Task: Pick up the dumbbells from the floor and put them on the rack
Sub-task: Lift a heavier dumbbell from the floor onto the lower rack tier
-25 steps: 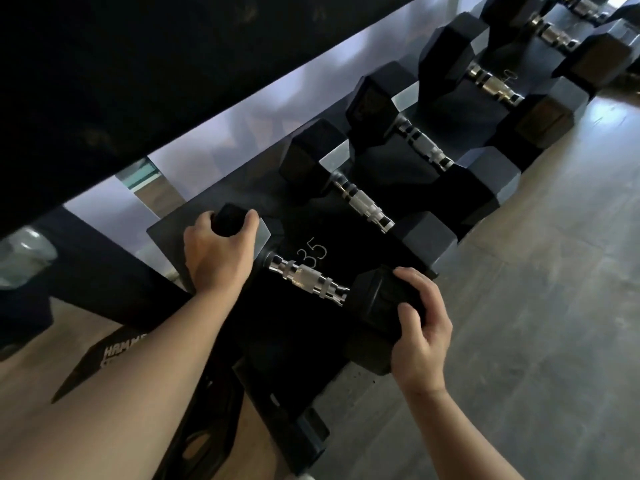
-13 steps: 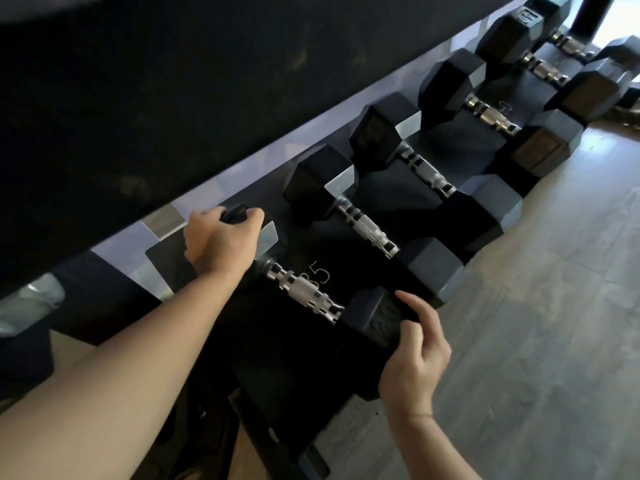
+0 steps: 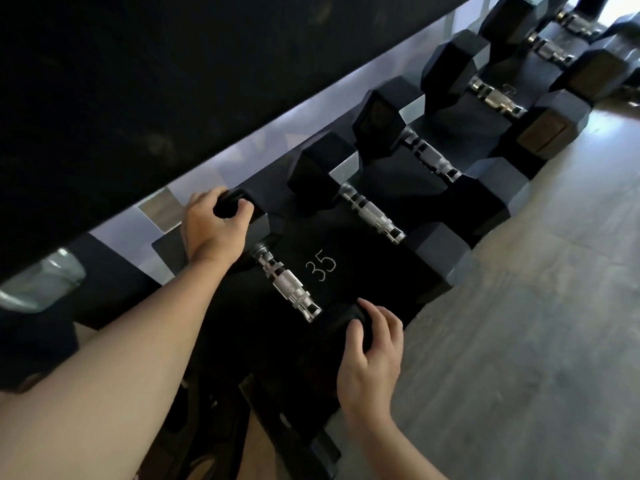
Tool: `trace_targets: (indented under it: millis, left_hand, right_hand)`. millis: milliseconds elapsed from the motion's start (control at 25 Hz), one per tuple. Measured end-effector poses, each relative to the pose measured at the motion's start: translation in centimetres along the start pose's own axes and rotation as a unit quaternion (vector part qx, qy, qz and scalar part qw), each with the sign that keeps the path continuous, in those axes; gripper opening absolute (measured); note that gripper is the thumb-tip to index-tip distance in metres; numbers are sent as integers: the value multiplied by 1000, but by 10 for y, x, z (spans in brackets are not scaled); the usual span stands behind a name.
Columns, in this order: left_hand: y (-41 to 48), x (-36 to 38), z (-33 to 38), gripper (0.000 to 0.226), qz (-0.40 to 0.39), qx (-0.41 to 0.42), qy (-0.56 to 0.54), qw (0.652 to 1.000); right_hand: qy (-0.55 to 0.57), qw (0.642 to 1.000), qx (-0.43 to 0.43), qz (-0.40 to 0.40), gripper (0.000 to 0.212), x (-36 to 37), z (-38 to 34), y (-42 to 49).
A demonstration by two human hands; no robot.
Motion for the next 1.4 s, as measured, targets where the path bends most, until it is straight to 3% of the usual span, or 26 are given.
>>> trace_targets:
  millis: [120,200,320,480,920,1080,1200,1400]
  left_hand:
    - [7,0,-5,28,-16,-77,-17,997]
    - [15,0,-6,41,-35,-123,18,992]
    - [26,4,0,55,-76,-106,125,984]
    - [30,7,4,56,-97,-77,156,980]
    - [15,7,4,57,-89,-112,91,985]
    - [10,4,-7,46,-34,-169,-51,984]
    - [6,2,-12,48,-23,-226,-91,970]
    - [7,5,-11,46,-53,-214,-71,973]
  right_hand:
    - [-45,996,27,-66,42,-1,-12,18]
    - [-97,986,38,-130,43,4,-21,30]
    - [-198,955,80,-204,25,16,-29,53]
    - [-243,919,133,-282,32,32,-26,74]
    - [-180,928,189,-265,20,24,-11,74]
    - [-170,925,198,-277,14,24,-10,77]
    - [-184,919,216,-274,18,23,-5,78]
    - [-187,916,228,-270,34,23,-4,76]
Point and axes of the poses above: each hand's wrist, its own y-axis towards the middle knuckle, its own x-axis out of the palm, z = x × y, the point moved 6 cm from there along y, towards the middle knuckle, and after that the axes turned 15 degrees about x, right-handed, at the moved point
